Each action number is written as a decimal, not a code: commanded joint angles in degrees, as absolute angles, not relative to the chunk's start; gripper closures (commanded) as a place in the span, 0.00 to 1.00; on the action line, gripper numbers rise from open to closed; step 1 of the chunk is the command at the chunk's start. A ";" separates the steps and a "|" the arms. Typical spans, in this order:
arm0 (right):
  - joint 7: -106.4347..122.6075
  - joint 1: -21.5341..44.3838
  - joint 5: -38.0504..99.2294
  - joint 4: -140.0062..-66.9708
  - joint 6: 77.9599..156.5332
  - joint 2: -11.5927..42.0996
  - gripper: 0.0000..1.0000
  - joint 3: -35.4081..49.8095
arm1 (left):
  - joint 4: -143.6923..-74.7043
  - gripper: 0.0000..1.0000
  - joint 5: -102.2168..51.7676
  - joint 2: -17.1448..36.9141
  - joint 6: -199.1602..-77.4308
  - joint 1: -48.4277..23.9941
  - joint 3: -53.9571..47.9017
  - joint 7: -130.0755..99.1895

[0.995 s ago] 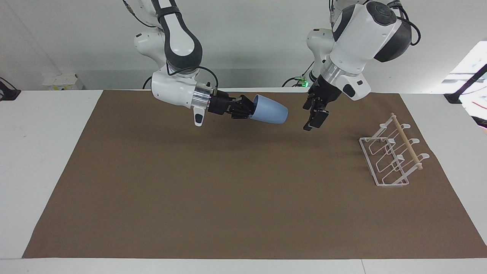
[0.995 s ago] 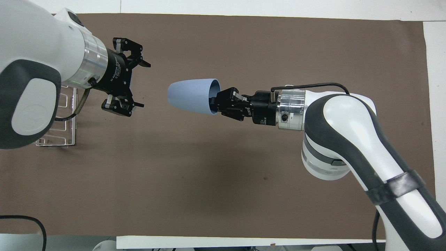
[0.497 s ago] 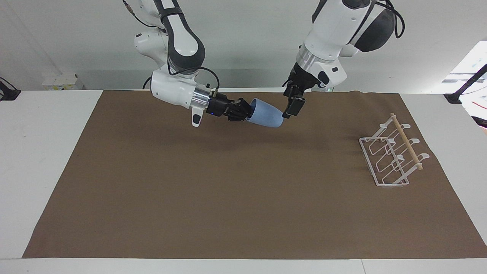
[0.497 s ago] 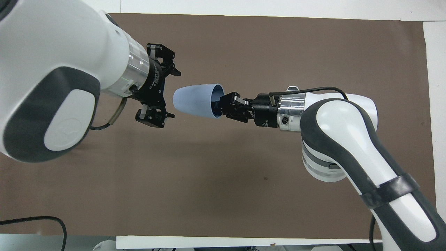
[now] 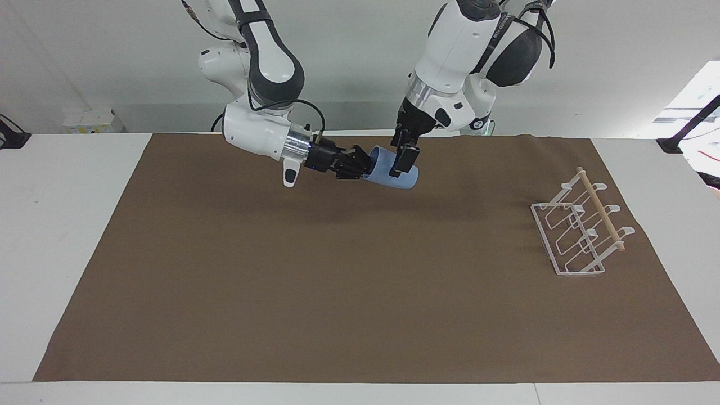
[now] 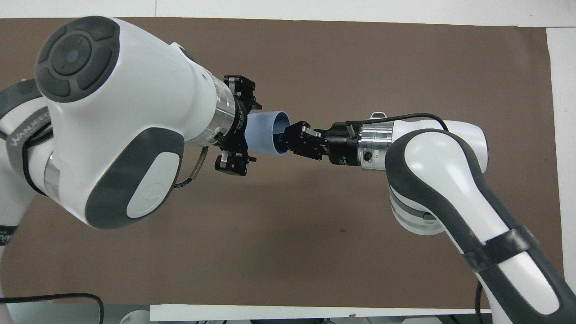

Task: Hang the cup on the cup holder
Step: 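Close the left gripper on the cup base held by the right gripper, then open the right gripper and withdraw while the left gripper holds the cup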

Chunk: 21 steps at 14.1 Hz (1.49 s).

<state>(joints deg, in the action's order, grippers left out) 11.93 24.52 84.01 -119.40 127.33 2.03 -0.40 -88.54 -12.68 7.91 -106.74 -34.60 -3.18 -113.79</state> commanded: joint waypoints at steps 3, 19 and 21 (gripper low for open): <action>10.72 24.26 82.53 -120.67 128.14 0.44 1.00 0.00 | -97.01 0.00 -13.27 6.15 -115.38 -34.54 -2.72 -114.70; 8.26 24.17 82.27 -120.23 129.37 0.70 0.01 -0.17 | -95.36 1.00 -14.24 6.59 -115.76 -34.37 -2.72 -109.08; 8.26 23.30 77.03 -119.97 129.37 0.88 0.01 -0.26 | -94.92 1.00 -12.93 6.68 -114.09 -33.14 -2.11 -107.41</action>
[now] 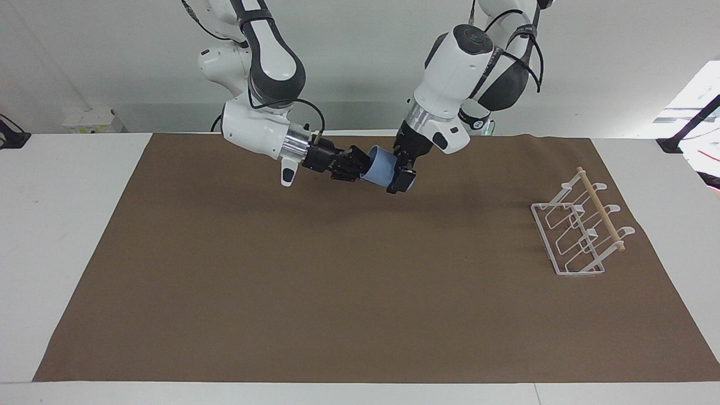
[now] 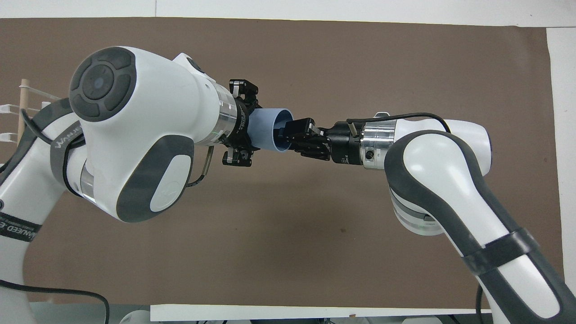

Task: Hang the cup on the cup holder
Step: 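Open the right gripper and withdraw while the left gripper holds the cup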

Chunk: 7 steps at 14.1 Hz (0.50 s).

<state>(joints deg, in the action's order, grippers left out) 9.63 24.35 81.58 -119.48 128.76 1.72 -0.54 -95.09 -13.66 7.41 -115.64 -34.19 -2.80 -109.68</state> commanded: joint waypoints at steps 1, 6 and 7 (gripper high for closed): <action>8.17 23.03 73.16 -119.88 129.37 0.79 0.01 -0.70 | -94.49 1.00 -10.83 6.77 -112.25 -32.09 -2.11 -107.32; 8.09 13.20 57.95 -119.79 127.71 -1.58 0.01 -0.88 | -94.57 1.00 4.70 7.03 -108.90 -27.34 -2.02 -107.75; 8.09 11.27 54.00 -119.71 127.18 -1.84 0.01 -0.88 | -94.74 1.00 11.01 8.25 -108.29 -27.33 -1.93 -108.01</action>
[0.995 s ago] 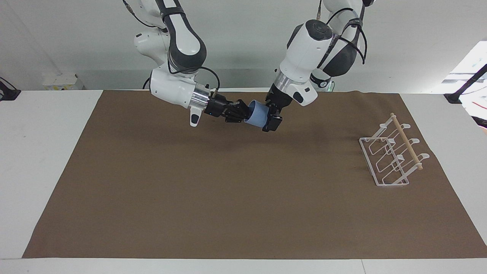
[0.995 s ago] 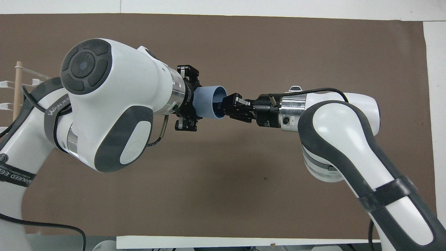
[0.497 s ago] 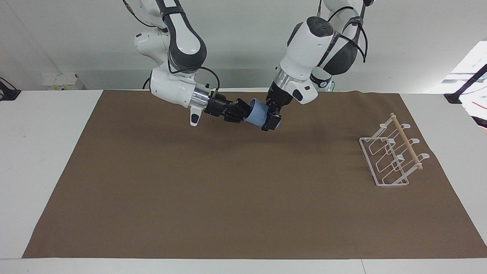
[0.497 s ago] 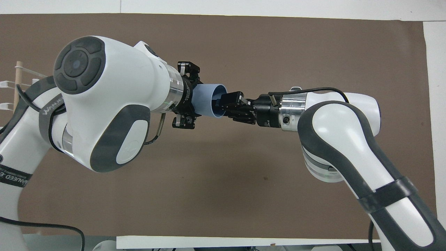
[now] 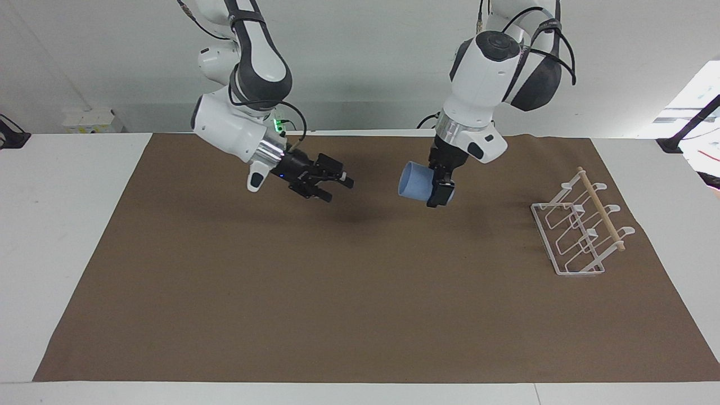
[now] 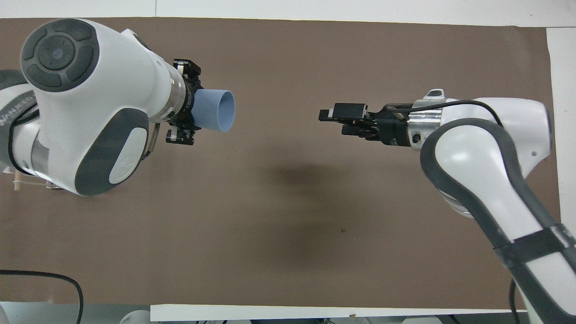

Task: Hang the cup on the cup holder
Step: 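Open the right gripper and withdraw while the left gripper holds the cup, then carry the cup with the left gripper onto a rack peg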

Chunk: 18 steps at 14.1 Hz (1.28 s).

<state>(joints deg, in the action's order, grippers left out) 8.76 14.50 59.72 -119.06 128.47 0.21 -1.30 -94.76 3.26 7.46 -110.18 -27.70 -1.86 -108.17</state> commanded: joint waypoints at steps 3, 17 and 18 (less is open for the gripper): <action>7.38 3.81 41.36 -117.88 120.54 -2.73 0.01 -0.88 | -94.48 1.00 30.96 14.40 -102.93 -28.04 -1.93 -108.11; -0.97 -0.72 -2.63 -86.66 79.63 1.32 0.01 -4.20 | -103.97 1.00 86.13 24.08 -75.58 -21.53 -1.93 -124.19; -0.88 -0.79 -2.55 -86.66 79.54 1.67 0.01 -4.31 | -104.24 1.00 86.13 24.17 -75.93 -21.10 -2.02 -124.62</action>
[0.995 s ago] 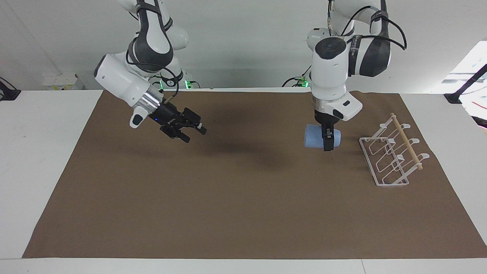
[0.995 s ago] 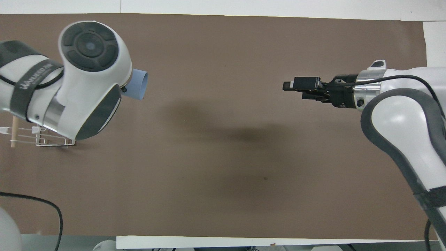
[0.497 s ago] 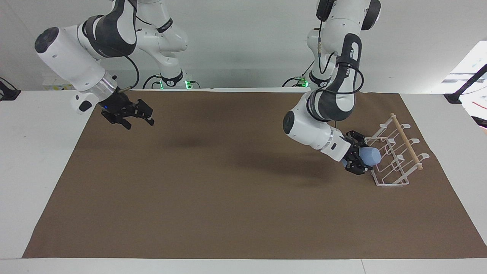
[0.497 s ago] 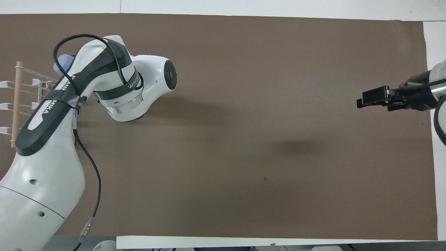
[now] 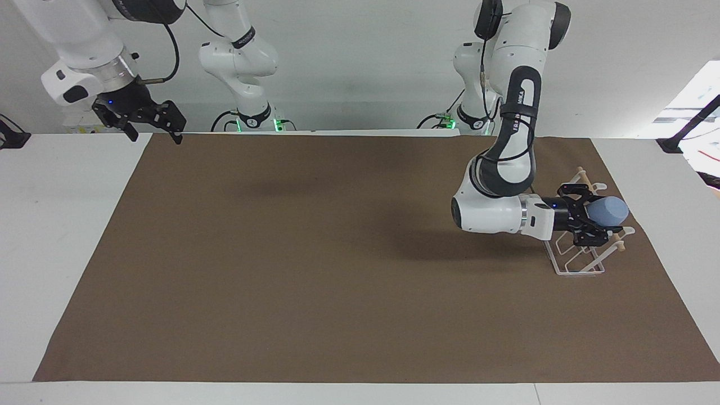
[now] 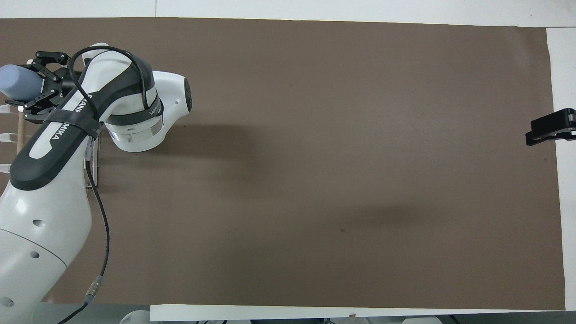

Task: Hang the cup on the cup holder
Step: 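Carry the cup with the left gripper onto a rack peg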

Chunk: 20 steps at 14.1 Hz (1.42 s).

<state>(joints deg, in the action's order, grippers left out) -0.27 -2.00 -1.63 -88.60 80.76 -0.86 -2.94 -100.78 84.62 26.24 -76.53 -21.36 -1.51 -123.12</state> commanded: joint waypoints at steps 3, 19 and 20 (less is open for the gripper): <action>0.60 -1.92 -2.46 -87.10 79.36 1.24 0.01 -4.22 | -104.59 1.00 86.22 26.10 -76.29 -20.04 -2.02 -126.73; 3.25 -3.16 -2.37 -89.91 79.28 -0.44 0.01 -4.66 | -103.89 0.00 86.22 27.77 -83.75 -17.58 -2.20 -130.52; 3.25 -3.25 -2.37 -89.91 79.28 -0.44 0.01 -4.66 | -103.63 0.00 86.22 27.77 -83.85 -17.67 -2.20 -130.26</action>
<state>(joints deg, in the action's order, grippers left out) 2.17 -3.11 -1.66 -88.65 79.39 0.65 -4.83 -104.09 85.25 27.54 -82.48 -18.64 -1.63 -129.90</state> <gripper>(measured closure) 0.004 0.000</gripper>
